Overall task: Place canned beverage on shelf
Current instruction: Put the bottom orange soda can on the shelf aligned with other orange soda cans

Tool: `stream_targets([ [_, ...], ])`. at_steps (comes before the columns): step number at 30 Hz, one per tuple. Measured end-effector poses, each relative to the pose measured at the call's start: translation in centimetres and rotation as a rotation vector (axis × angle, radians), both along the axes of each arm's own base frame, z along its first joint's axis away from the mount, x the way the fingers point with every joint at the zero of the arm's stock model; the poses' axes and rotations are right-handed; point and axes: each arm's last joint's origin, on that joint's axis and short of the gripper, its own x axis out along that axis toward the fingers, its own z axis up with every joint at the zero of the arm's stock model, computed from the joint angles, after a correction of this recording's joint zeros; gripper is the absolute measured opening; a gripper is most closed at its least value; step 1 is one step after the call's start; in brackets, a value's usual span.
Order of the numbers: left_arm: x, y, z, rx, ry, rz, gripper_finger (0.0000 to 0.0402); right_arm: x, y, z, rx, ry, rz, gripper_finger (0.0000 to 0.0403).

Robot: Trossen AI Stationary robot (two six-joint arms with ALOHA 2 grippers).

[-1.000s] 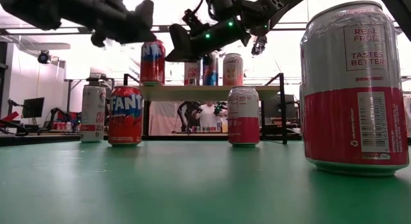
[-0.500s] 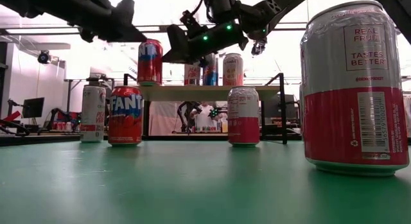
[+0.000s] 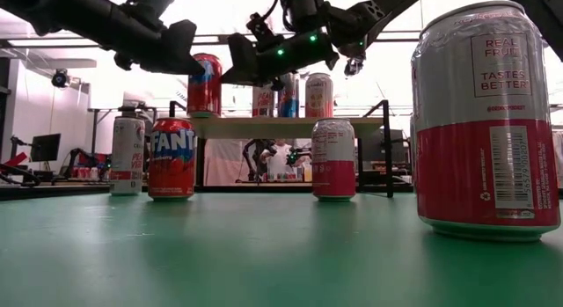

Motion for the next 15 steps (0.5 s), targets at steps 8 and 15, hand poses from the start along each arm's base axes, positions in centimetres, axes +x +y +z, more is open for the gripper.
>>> stream_targets([
  [8,0.0,0.6,0.0,0.004,0.004,0.027,0.0,0.0,0.0,0.2,-0.006,-0.023,0.002,0.0012],
  [15,0.1,1.5,0.2,0.001,-0.015,0.069,0.0,0.0,0.0,0.1,-0.016,0.0,0.003,0.0012],
])
